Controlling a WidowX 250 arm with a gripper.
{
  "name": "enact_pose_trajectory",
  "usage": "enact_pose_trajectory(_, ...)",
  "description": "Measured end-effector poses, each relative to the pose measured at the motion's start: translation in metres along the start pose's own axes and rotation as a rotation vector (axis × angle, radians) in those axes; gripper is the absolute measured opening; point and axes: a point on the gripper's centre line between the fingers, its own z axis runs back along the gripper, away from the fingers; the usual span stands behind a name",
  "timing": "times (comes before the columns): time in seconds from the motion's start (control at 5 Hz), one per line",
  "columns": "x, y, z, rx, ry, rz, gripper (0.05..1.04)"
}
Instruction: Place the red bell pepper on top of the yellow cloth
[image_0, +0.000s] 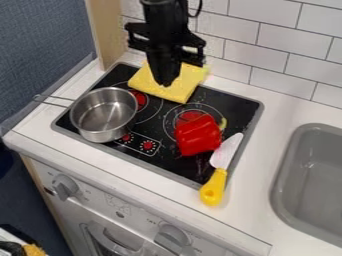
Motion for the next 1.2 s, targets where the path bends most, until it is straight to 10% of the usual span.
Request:
enact_pose_trajectory(0.6,-0.029,-0.045,-0.06,0.078,0.085,-0.427,0.897)
enact_pose_trajectory(0.8,-0.041,-0.043,-0.086,0.093,0.124,-0.507,1.014)
enact_pose_trajectory(1.0,-0.035,-0.043,-0.092,0.093,0.123,-0.509,0.964)
enact_pose_trajectory(1.2,-0.035,-0.041,-0.093,0.073,0.123,-0.479,0.698)
